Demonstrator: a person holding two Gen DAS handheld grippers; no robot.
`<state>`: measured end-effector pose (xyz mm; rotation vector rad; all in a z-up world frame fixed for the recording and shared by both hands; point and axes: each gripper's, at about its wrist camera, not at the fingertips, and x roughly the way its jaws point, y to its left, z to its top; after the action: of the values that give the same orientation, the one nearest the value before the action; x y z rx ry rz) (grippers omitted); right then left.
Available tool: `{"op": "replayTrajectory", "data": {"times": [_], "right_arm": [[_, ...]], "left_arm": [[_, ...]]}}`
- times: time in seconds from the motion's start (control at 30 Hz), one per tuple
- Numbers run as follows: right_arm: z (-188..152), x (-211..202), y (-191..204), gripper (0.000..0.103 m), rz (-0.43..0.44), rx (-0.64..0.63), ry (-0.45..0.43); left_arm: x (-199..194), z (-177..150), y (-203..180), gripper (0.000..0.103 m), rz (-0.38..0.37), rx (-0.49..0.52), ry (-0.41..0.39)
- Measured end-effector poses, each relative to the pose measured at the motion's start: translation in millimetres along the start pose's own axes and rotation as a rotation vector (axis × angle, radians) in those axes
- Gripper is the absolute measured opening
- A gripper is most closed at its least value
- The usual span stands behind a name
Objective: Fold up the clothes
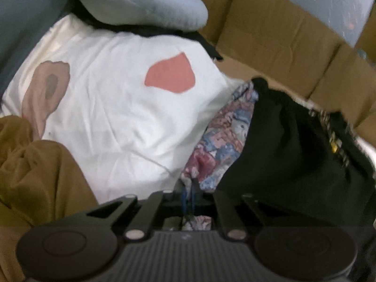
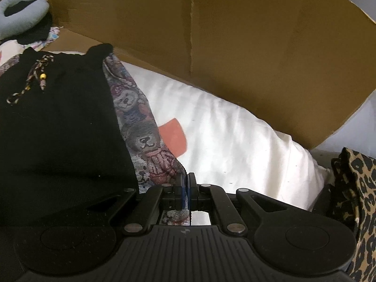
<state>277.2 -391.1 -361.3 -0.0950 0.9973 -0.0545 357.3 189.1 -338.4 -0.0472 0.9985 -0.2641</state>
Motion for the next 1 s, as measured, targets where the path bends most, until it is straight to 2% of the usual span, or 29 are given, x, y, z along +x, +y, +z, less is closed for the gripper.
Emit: {"op": "replayTrajectory", "data": {"times": [0.07, 0.1, 0.2, 0.23, 0.3, 0.43, 0.63, 0.67, 0.7, 0.73, 1.0], "right_arm": [[3, 1, -2, 0.0, 0.003, 0.008, -0.004], [6, 1, -3, 0.0, 0.012, 0.016, -0.009], [13, 2, -8, 0.002, 0.036, 0.039, -0.022], [15, 3, -9, 0.003, 0.045, 0.047, -0.026], [20, 3, -12, 0.006, 0.061, 0.063, -0.035], [29, 5, -18, 0.013, 0.095, 0.094, -0.052], [44, 19, -20, 0.014, 0.122, 0.134, -0.063], [44, 20, -18, 0.016, 0.123, 0.13, -0.064], [44, 22, -15, 0.026, 0.124, 0.125, -0.066], [45, 23, -13, 0.029, 0.126, 0.12, -0.067], [47, 31, 6, 0.03, 0.138, 0.082, -0.075]], "left_arm": [[5, -1, -2, 0.005, 0.016, 0.024, 0.021], [5, 1, -1, 0.006, 0.014, 0.006, 0.03], [3, 6, 0, 0.017, 0.009, -0.013, 0.041], [1, 8, -1, 0.032, 0.007, -0.013, 0.041], [-4, 11, -4, 0.051, -0.005, -0.001, 0.0], [-1, 27, -12, 0.053, -0.027, 0.002, -0.036], [9, 43, -19, 0.052, -0.023, -0.022, -0.066], [11, 44, -20, 0.052, -0.023, -0.024, -0.066], [13, 45, -21, 0.052, -0.024, -0.026, -0.066], [15, 46, -22, 0.052, -0.023, -0.026, -0.065], [20, 42, -23, 0.052, -0.025, -0.042, -0.063]]}}
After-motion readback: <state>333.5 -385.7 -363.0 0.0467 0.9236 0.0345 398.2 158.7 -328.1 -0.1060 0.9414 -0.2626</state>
